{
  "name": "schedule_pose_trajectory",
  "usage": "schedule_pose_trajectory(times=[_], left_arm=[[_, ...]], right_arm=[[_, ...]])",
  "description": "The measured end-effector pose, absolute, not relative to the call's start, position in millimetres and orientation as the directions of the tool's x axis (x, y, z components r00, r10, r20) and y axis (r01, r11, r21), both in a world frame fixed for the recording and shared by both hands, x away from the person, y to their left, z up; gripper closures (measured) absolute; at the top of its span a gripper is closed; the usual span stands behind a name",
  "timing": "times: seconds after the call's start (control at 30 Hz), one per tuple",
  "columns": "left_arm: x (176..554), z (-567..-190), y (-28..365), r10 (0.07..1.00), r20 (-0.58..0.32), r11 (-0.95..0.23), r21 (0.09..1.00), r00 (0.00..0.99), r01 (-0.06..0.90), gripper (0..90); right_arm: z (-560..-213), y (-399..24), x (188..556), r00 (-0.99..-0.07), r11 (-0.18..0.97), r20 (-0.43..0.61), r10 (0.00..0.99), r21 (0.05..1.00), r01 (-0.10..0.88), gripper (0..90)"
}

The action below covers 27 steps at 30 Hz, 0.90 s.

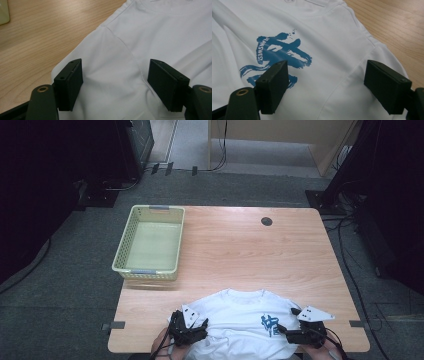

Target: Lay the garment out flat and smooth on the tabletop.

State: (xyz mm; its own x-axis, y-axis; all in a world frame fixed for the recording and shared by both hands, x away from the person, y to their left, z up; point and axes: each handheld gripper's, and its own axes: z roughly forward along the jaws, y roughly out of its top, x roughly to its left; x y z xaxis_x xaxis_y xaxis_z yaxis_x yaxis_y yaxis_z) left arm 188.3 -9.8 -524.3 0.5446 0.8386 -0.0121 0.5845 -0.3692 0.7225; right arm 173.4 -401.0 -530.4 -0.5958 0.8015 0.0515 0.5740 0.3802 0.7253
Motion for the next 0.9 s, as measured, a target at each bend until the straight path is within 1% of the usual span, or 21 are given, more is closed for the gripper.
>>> schedule_pose_trajectory(times=[0.03, 0.07, 0.17, 0.2, 0.23, 0.27, 0.3, 0.33, 0.4, 0.47, 0.5, 0.63, 0.7, 0.77, 0.9], left_arm=[[189, -523, -10, 0.837, -0.022, -0.365, 0.722, 0.546, 0.588, 29.6], [190, -522, -10, 0.834, -0.021, -0.366, 0.726, 0.552, 0.581, 29.7], [192, -517, -12, 0.830, -0.015, -0.362, 0.747, 0.558, 0.558, 30.0], [193, -515, -12, 0.827, -0.015, -0.362, 0.751, 0.563, 0.552, 30.3], [194, -514, -14, 0.824, -0.013, -0.365, 0.751, 0.566, 0.550, 30.6], [194, -513, -15, 0.820, -0.006, -0.375, 0.749, 0.572, 0.546, 33.3], [196, -512, -17, 0.815, 0.001, -0.388, 0.743, 0.579, 0.545, 38.4], [197, -512, -19, 0.813, 0.006, -0.395, 0.740, 0.582, 0.545, 41.6], [201, -512, -23, 0.805, 0.018, -0.415, 0.730, 0.593, 0.542, 47.5], [204, -513, -27, 0.796, 0.021, -0.432, 0.720, 0.605, 0.543, 51.9], [205, -514, -28, 0.792, 0.029, -0.440, 0.720, 0.610, 0.537, 52.1], [209, -519, -31, 0.787, 0.028, -0.454, 0.703, 0.617, 0.548, 51.5], [208, -521, -30, 0.789, 0.019, -0.445, 0.707, 0.614, 0.550, 51.2], [207, -521, -28, 0.792, 0.000, -0.430, 0.710, 0.611, 0.558, 50.5], [199, -522, -23, 0.795, 0.001, -0.426, 0.713, 0.607, 0.557, 50.3]], right_arm=[[-530, -402, 174, -0.595, 0.363, 0.073, 0.801, 0.730, 0.579, 22.9], [-529, -402, 175, -0.595, 0.359, 0.073, 0.800, 0.736, 0.573, 22.9], [-522, -400, 174, -0.594, 0.370, 0.036, 0.803, 0.752, 0.545, 24.1], [-520, -399, 175, -0.592, 0.370, 0.029, 0.805, 0.755, 0.541, 26.0], [-519, -399, 175, -0.591, 0.367, 0.037, 0.806, 0.753, 0.547, 33.3], [-518, -399, 176, -0.594, 0.364, 0.049, 0.803, 0.749, 0.554, 37.5], [-517, -398, 176, -0.592, 0.363, 0.050, 0.804, 0.748, 0.556, 43.6], [-516, -398, 177, -0.592, 0.369, 0.043, 0.805, 0.744, 0.557, 48.5], [-514, -397, 179, -0.586, 0.380, 0.018, 0.810, 0.745, 0.548, 53.3], [-515, -398, 184, -0.580, 0.383, 0.016, 0.814, 0.737, 0.557, 54.7], [-516, -398, 186, -0.578, 0.383, 0.016, 0.816, 0.734, 0.561, 54.9], [-524, -397, 194, -0.579, 0.390, 0.032, 0.815, 0.708, 0.589, 52.4], [-524, -393, 193, -0.587, 0.411, 0.007, 0.810, 0.706, 0.576, 51.3], [-525, -392, 191, -0.583, 0.399, 0.020, 0.812, 0.710, 0.580, 49.2], [-527, -392, 183, -0.586, 0.394, 0.021, 0.810, 0.721, 0.570, 48.3]])
